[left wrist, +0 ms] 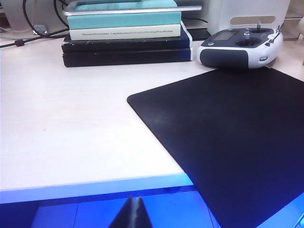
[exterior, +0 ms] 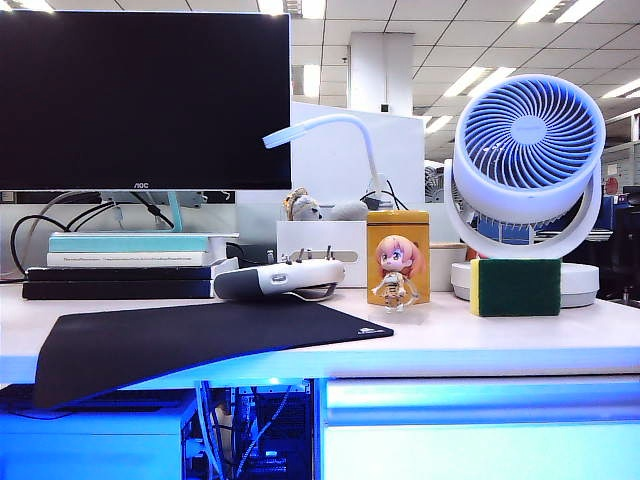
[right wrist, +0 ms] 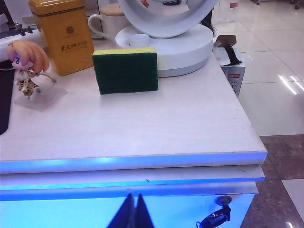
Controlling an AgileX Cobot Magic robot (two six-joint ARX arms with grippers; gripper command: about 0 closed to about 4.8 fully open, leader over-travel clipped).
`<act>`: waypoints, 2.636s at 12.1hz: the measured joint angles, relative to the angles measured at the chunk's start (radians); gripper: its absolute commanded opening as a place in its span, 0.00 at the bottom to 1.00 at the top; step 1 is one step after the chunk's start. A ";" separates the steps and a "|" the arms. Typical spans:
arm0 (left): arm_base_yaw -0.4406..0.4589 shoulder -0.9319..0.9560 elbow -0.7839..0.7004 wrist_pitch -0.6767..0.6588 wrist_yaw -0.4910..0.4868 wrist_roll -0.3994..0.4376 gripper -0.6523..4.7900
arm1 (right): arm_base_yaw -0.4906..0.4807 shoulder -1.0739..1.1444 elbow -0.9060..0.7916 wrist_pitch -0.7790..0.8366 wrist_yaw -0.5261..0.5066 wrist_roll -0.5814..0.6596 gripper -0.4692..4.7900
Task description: Open the drawer, place the cleaning sponge inside, then close the drawer.
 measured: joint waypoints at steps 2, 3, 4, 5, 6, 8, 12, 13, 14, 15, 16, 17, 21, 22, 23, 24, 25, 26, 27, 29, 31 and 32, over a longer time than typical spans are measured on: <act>0.000 0.000 0.000 0.000 0.000 0.000 0.11 | 0.000 0.000 0.000 0.000 0.000 0.000 0.08; 0.000 0.000 0.000 0.000 -0.004 0.000 0.11 | 0.000 0.000 0.000 0.000 0.000 0.000 0.08; 0.000 0.000 0.000 0.000 -0.008 -0.006 0.11 | 0.000 0.000 0.000 0.007 0.000 0.000 0.08; 0.000 0.000 0.000 0.001 -0.016 -0.030 0.11 | 0.000 0.000 0.000 0.018 0.000 0.009 0.08; 0.000 0.000 0.000 0.001 -0.033 -0.055 0.11 | 0.000 0.000 0.000 0.031 0.007 0.041 0.08; 0.000 0.000 0.030 -0.029 -0.085 -0.129 0.11 | 0.000 0.001 0.015 0.012 0.082 0.163 0.08; 0.000 0.100 0.267 -0.042 -0.125 -0.188 0.11 | 0.000 0.005 0.210 -0.040 0.100 0.184 0.08; 0.000 0.180 0.351 -0.031 -0.130 -0.192 0.11 | 0.000 0.021 0.259 -0.052 0.102 0.187 0.08; 0.000 0.238 0.403 -0.022 -0.132 -0.188 0.11 | 0.000 0.039 0.286 -0.060 0.102 0.192 0.08; 0.000 0.382 0.529 -0.010 -0.128 -0.176 0.11 | 0.000 0.101 0.343 -0.082 0.102 0.242 0.08; 0.000 0.457 0.595 -0.004 -0.109 -0.168 0.11 | 0.000 0.141 0.375 -0.087 0.102 0.281 0.08; 0.000 0.513 0.645 -0.003 -0.080 -0.162 0.11 | 0.000 0.177 0.403 -0.084 0.102 0.314 0.08; -0.155 0.859 0.912 0.008 0.219 -0.064 0.11 | 0.000 0.575 0.611 0.028 -0.121 0.632 0.08; -0.217 0.867 0.914 0.006 0.220 -0.046 0.11 | 0.000 0.609 0.611 0.034 -0.149 0.719 0.08; -0.306 0.872 0.914 -0.008 0.245 -0.041 0.11 | -0.001 0.659 0.608 0.029 -0.200 0.840 0.08; -0.386 0.871 0.915 -0.032 0.244 -0.041 0.11 | 0.000 0.689 0.608 0.030 -0.215 0.879 0.08; -0.443 0.874 0.915 -0.063 0.246 -0.041 0.11 | -0.001 0.704 0.608 0.030 -0.219 0.886 0.08; -0.457 0.875 0.915 -0.078 0.246 -0.041 0.11 | -0.001 0.715 0.608 0.031 -0.227 0.887 0.08; -0.494 0.880 0.915 -0.110 0.238 -0.041 0.11 | -0.004 0.745 0.608 0.031 -0.255 0.891 0.08; -0.537 0.885 0.916 -0.139 0.232 -0.041 0.11 | -0.004 0.779 0.608 0.030 -0.290 0.904 0.08; -0.541 0.886 0.916 -0.159 0.213 -0.041 0.11 | -0.006 0.856 0.608 0.037 -0.336 0.915 0.08; -0.543 0.886 0.916 -0.159 0.214 -0.041 0.11 | -0.016 0.891 0.608 0.038 -0.356 0.908 0.08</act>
